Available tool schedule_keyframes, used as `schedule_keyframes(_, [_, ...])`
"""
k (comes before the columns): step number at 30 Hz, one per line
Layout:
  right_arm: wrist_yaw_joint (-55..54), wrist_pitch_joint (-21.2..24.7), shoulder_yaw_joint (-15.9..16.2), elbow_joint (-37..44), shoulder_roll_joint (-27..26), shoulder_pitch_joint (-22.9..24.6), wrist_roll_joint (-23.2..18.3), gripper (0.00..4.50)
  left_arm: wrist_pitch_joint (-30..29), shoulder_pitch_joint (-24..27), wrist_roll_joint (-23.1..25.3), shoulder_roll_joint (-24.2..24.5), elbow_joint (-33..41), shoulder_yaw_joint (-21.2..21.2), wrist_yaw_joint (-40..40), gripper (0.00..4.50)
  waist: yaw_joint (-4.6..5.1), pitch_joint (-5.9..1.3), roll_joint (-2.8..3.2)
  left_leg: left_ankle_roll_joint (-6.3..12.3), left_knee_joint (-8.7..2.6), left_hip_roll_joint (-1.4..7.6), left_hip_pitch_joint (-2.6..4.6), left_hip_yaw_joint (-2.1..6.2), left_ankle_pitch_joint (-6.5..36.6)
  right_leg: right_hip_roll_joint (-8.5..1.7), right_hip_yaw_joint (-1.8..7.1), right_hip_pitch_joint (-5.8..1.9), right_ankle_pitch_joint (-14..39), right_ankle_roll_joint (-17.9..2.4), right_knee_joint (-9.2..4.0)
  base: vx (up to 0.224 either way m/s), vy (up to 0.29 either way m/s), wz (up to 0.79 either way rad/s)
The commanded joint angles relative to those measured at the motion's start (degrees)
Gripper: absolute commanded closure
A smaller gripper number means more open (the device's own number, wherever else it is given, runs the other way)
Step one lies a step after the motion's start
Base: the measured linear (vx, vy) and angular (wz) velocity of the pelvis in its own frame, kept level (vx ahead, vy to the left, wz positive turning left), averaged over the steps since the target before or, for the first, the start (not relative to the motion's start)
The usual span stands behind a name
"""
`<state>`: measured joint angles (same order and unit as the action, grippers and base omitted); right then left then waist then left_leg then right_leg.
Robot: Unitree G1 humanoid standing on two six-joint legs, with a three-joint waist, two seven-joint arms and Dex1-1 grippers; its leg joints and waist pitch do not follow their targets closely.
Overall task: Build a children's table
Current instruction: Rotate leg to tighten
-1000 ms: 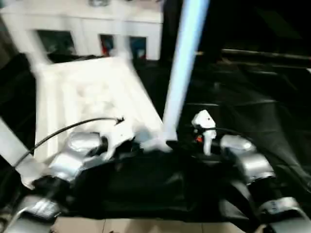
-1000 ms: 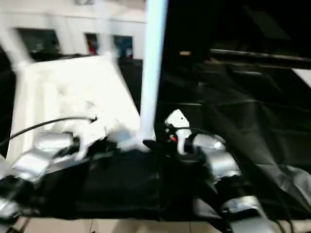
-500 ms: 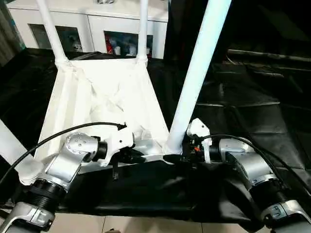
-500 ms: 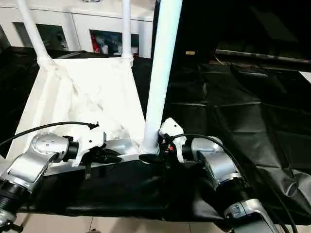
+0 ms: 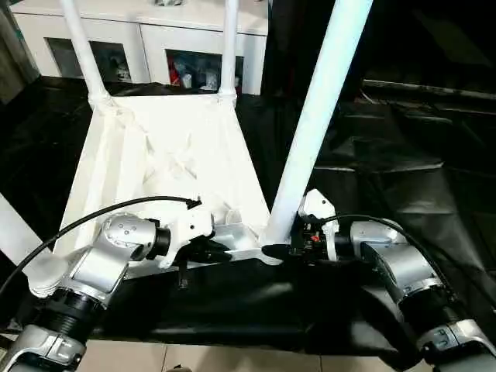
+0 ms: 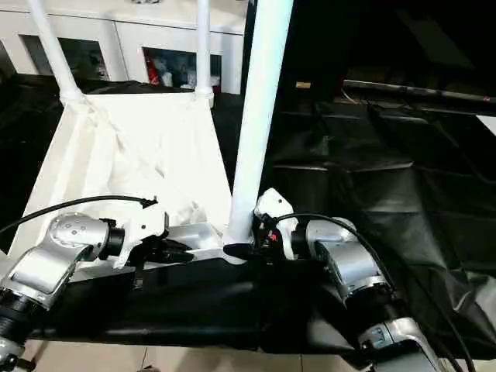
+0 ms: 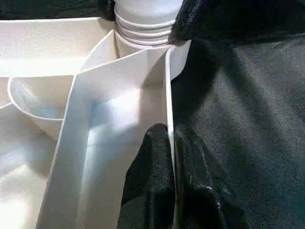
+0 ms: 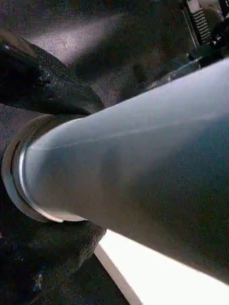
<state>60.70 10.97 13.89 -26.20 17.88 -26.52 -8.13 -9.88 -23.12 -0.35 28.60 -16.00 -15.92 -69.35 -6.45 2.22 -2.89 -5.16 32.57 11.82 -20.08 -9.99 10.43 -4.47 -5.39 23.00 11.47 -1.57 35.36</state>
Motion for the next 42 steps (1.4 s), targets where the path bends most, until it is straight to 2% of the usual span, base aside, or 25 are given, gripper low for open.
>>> schedule_keyframes(1, [-4.78,0.31,-0.87,-1.65,-1.19,0.19,1.45,1.77,-0.15,0.69,-1.34,-1.9,-0.05,-1.29,0.59,4.5,0.06,-3.08,-0.13,3.04,-3.07,1.6,0.05,0.05,5.87,-3.87,3.41,-3.28,5.18,-10.58,-3.43,0.0,0.0,0.0])
schedule_keyframes(2, [-11.61,0.7,-1.84,-4.52,-3.42,-0.37,3.19,1.77,-0.15,-0.15,0.55,-3.5,-1.86,-1.43,4.25,4.5,0.46,-2.79,-0.11,1.69,-3.4,1.58,-0.09,0.16,8.1,-3.97,3.35,-3.18,9.58,-9.7,-3.98,0.0,0.0,0.0])
schedule_keyframes(3, [-14.55,1.33,-2.26,-5.64,-4.44,-0.57,3.81,1.78,-0.22,-0.64,1.4,-4.4,-2.85,-1.44,6.14,4.5,0.56,-2.62,-0.23,1.06,-3.52,1.53,0.04,0.17,9.26,-3.97,3.3,-3.21,12.07,-8.97,-4.42,0.0,0.0,0.0])
schedule_keyframes(4, [-16.18,1.82,-2.5,-6.22,-5.02,-0.67,4.12,1.78,-0.3,-0.95,1.86,-4.97,-3.44,-1.41,7.27,4.5,0.82,-2.47,-0.27,0.08,-3.64,1.45,0.27,0.27,11.63,-4.15,3.34,-3.08,17.39,-7.6,-4.94,0.0,0.0,0.0])
schedule_keyframes(5, [-25.17,2.43,-4.85,-8.35,-8.88,-0.93,4.19,1.78,-2.23,-2.74,2.63,-8.37,-6.19,-0.86,12.16,4.5,0.94,-2.53,-0.38,-0.56,-3.72,1.52,0.43,0.38,12.75,-4.27,3.34,-3.06,20.78,-6.26,-5.24,0.0,0.0,0.0])
schedule_keyframes(6, [-30.31,2.6,-6.28,-9.58,-11.08,-1.2,4.1,1.78,-2.97,-3.9,3.34,-10.27,-8.05,-0.79,15.01,4.5,1.14,-2.22,-0.33,-0.72,-3.82,1.44,0.61,0.3,13.67,-4.15,3.39,-2.61,22.98,-5.59,-5.64,0.0,0.0,0.0])
schedule_keyframes(7, [-30.31,2.6,-6.28,-9.58,-11.08,-1.2,4.1,1.78,-2.97,-3.9,3.34,-10.27,-8.05,-0.79,15.01,4.5,1.29,-2.1,-0.25,-1.08,-3.85,1.46,0.88,0.43,15.1,-4.28,3.35,-2.32,25.53,-5.2,-5.86,0.0,0.0,0.0])
schedule_keyframes(8, [-34.47,2.54,-7.23,-10.63,-12.93,-1.42,4.14,1.78,-3.04,-5.05,4.38,-11.9,-9.94,-1.07,17.59,4.5,1.62,-1.79,-0.4,-1.53,-3.95,1.11,1.06,0.77,18.27,-4.56,2.9,-2.33,33.62,-2.52,-6.93,0.0,0.0,0.0])
schedule_keyframes(9, [-38.22,1.76,-7.58,-11.99,-14.7,-1.75,4.53,1.78,-3.1,-6.48,5.59,-13.8,-12.38,-1.45,20.68,4.5,1.49,-1.96,-0.4,-1.57,-3.84,1.13,1.36,0.92,18.77,-4.75,2.73,-2.39,35.15,-1.67,-7.29,0.0,0.0,0.0])
schedule_keyframes(10, [-40.2,1.1,-7.62,-12.82,-15.68,-1.94,4.83,1.78,-3.12,-7.35,6.37,-14.93,-13.9,-1.72,22.57,4.5,1.54,-2.12,-0.36,-1.59,-3.77,1.13,1.65,0.96,18.98,-4.76,2.79,-2.06,35.54,-0.94,-7.51,0.0,0.0,0.0])
schedule_keyframes(11, [-41.51,-0.24,-6.33,-13.99,-16.38,-2.27,6.21,1.78,-3.03,-8.39,7.1,-16.64,-15.71,-2.14,24.69,4.5,1.31,-2.37,-0.31,-1.27,-3.83,1.2,1.64,0.9,17.96,-4.74,3.01,-2.1,32.74,-1.34,-7.32,0.0,0.0,0.0])
schedule_keyframes(13, [-41.51,-0.24,-6.33,-13.99,-16.38,-2.27,6.21,1.78,-3.03,-8.39,7.1,-16.64,-15.71,-2.14,24.69,4.5,1.13,-2.38,-0.28,-0.85,-3.91,1.33,1.58,0.81,17.47,-4.48,3.11,-2.04,29.5,-2.07,-6.92,0.0,0.0,0.0])
schedule_keyframes(14, [-41.9,-2.64,-5.4,-16.13,-17.06,-3.21,7.64,1.78,-2.37,-9.39,8.23,-18.72,-17.38,-3.11,26.02,4.5,1.36,-2.32,-0.09,-0.31,-4.1,1.35,1.19,0.78,17.93,-4.4,3.15,-2.12,27.9,-2.83,-6.72,0.0,0.0,0.0])
schedule_keyframes(16, [-41.62,-3.64,-6.63,-16.5,-17.41,-3.78,6.99,1.78,-1.49,-9.56,8.88,-19.14,-17.65,-3.6,25.42,4.5,1.21,-2.44,-0.1,0.03,-3.92,1.17,1.43,0.68,18.39,-4.44,3.19,-2.01,28.34,-2.74,-6.79,0.0,0.0,0.0])
schedule_keyframes(17, [-41.27,-3.82,-7.36,-16.15,-17.52,-3.84,6.4,1.43,-1.17,-9.56,9.01,-19.07,-17.68,-3.55,25.16,4.5,1.11,-2.54,-0.15,0.41,-3.94,1.19,1.12,0.69,17.34,-4.5,3.29,-2.25,27.26,-2.92,-6.63,0.0,0.0,0.0])
schedule_keyframes(19, [-38.82,-3.48,-8.62,-14.58,-17.43,-3.63,4.5,1.08,-0.9,-9.3,8.88,-18.23,-17.44,-3.2,24.44,4.5,1.04,-2.58,-0.09,0.8,-4.06,1.34,0.83,0.73,16.5,-4.44,3.3,-2.43,25.46,-3.25,-6.35,0.0,0.0,0.0])
schedule_keyframes(22, [-35.46,-3.54,-8.49,-12.62,-15.17,-3.85,3.4,0.97,1.72,-8.36,7.4,-15.83,-16.41,-1.89,21.56,4.5,0.85,-2.72,-0.1,1.11,-4.13,1.38,0.48,0.75,14.81,-4.51,3.29,-2.82,22.72,-3.92,-6.0,0.0,0.0,0.0])
schedule_keyframes(23, [-33.45,-3.03,-8.19,-11.81,-14.03,-3.91,2.99,0.68,1.9,-7.81,6.55,-15.01,-15.65,-1.31,20.36,4.5,0.92,-2.87,-0.13,1.34,-4.11,1.42,0.29,0.72,13.94,-4.42,3.31,-3.0,21.09,-4.21,-5.75,0.0,0.0,0.0])
schedule_keyframes(27, [-29.49,-2.77,-7.23,-10.83,-11.73,-4.12,3.03,0.58,3.59,-6.86,5.41,-13.35,-14.44,-0.65,17.88,4.5,0.83,-2.94,-0.24,2.08,-3.83,1.33,-0.11,0.4,10.68,-4.36,3.41,-3.29,16.27,-5.96,-5.17,0.0,0.0,0.0])
schedule_keyframes(28, [-21.37,-1.77,-5.51,-7.37,-7.44,-3.56,2.87,0.58,5.79,-5.35,4.05,-10.3,-12.46,-0.01,13.68,4.5,0.65,-2.93,-0.09,2.16,-3.83,1.38,0.04,0.46,10.41,-4.29,3.31,-3.36,16.19,-6.01,-5.23,0.0,0.0,0.0])
schedule_keyframes(30, [-17.41,-1.44,-4.52,-5.58,-5.36,-3.08,2.92,0.58,6.31,-4.59,3.03,-9.04,-11.3,0.36,11.43,4.5,0.55,-2.95,-0.07,2.64,-3.77,1.61,-0.1,0.48,10.31,-4.35,3.38,-3.47,15.21,-5.91,-5.05,0.0,0.0,0.0])
schedule_keyframes(31, [-13.11,-1.36,-3.32,-3.53,-2.99,-2.38,2.97,0.58,6.51,-3.63,1.4,-7.76,-9.55,0.84,8.54,4.5,0.65,-2.85,-0.08,2.82,-3.76,1.63,0.0,0.34,10.14,-4.24,3.46,-3.25,14.39,-6.26,-4.99,0.0,0.0,0.0])
schedule_keyframes(34, [-5.38,0.01,-1.11,-0.19,1.3,-1.29,2.33,0.58,5.2,-1.54,-1.9,-5.11,-5.16,1.52,2.89,4.5,0.52,-3.12,0.12,3.38,-3.58,1.84,0.12,0.34,8.71,-4.12,3.41,-3.52,10.39,-7.93,-4.31,0.0,0.0,0.0])
schedule_keyframes(39, [-2.54,0.21,0.0,0.91,2.72,-0.93,1.86,0.58,2.75,0.29,-3.9,-3.41,-1.28,1.68,0.21,4.5,0.51,-3.49,-0.03,5.17,-2.87,1.54,-0.33,0.01,3.13,-3.73,3.41,-3.56,-0.76,-11.89,-2.92,0.0,0.0,0.0])
schedule_keyframes(42, [-1.18,1.06,0.47,1.42,2.62,-0.83,1.38,0.58,2.12,1.18,-4.29,-2.91,-0.33,1.7,-0.04,4.5,0.56,-3.28,0.01,5.07,-2.98,1.57,-0.24,-0.04,5.11,-3.77,3.38,-3.46,1.67,-11.79,-3.26,0.0,0.0,0.0])
